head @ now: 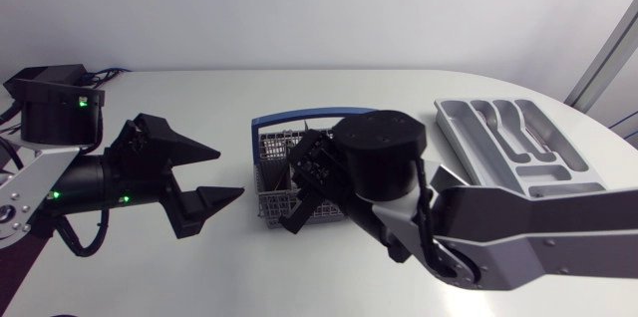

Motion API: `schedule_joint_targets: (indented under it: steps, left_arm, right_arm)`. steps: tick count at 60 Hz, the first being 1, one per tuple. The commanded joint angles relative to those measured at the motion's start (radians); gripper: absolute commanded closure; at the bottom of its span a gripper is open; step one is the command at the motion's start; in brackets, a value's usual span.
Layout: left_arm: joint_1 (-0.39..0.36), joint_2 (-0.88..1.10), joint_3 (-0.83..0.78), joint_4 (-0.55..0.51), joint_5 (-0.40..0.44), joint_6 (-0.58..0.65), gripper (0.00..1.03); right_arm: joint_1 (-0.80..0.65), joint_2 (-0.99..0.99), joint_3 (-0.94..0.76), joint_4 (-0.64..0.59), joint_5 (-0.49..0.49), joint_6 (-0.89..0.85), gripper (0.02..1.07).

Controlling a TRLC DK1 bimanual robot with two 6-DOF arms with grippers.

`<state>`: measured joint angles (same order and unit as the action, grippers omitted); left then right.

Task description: Sort the cutlery from the basket into the organizer compartments.

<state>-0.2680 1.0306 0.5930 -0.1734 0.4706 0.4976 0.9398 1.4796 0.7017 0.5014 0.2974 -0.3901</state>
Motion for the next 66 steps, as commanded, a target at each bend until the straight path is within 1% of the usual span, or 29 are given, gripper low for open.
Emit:
schedule_joint_targets:
  steps: [1, 13, 20, 32, 40, 48, 59, 62, 66]
  left_arm:
    - [-0.016, -0.003, -0.010, 0.011, 0.005, -0.008, 0.05]
    - [-0.031, -0.014, -0.005, 0.008, -0.003, -0.016, 0.05]
    - [-0.034, -0.020, -0.004, 0.003, -0.010, -0.016, 0.05]
    - [-0.036, -0.018, -0.005, 0.003, -0.021, -0.014, 0.05]
    - [-0.053, -0.018, -0.002, 0.003, -0.033, -0.017, 0.05]
    - [-0.060, -0.015, -0.001, 0.003, -0.040, -0.019, 0.05]
    - [-0.071, -0.017, 0.004, -0.001, -0.053, -0.021, 0.05]
    - [-0.074, -0.018, 0.007, -0.008, -0.055, -0.022, 0.05]
    - [-0.074, -0.024, 0.011, -0.015, -0.059, -0.022, 0.05]
  right_arm:
    - [0.016, -0.056, -0.039, 0.006, 0.009, 0.014, 1.01]
    - [0.028, -0.153, -0.045, 0.003, 0.016, 0.010, 1.01]
    - [0.028, -0.222, -0.028, -0.035, 0.023, 0.007, 1.01]
    - [0.007, -0.351, 0.025, -0.189, 0.025, 0.010, 1.01]
    - [-0.070, -0.450, 0.051, -0.294, 0.000, 0.027, 1.01]
    - [-0.121, -0.513, 0.058, -0.351, -0.030, 0.043, 1.01]
    - [-0.136, -0.551, 0.085, -0.412, -0.046, 0.062, 1.01]
    - [-0.154, -0.561, 0.102, -0.442, -0.063, 0.068, 1.01]
    - [-0.210, -0.576, 0.124, -0.492, -0.112, 0.086, 1.01]
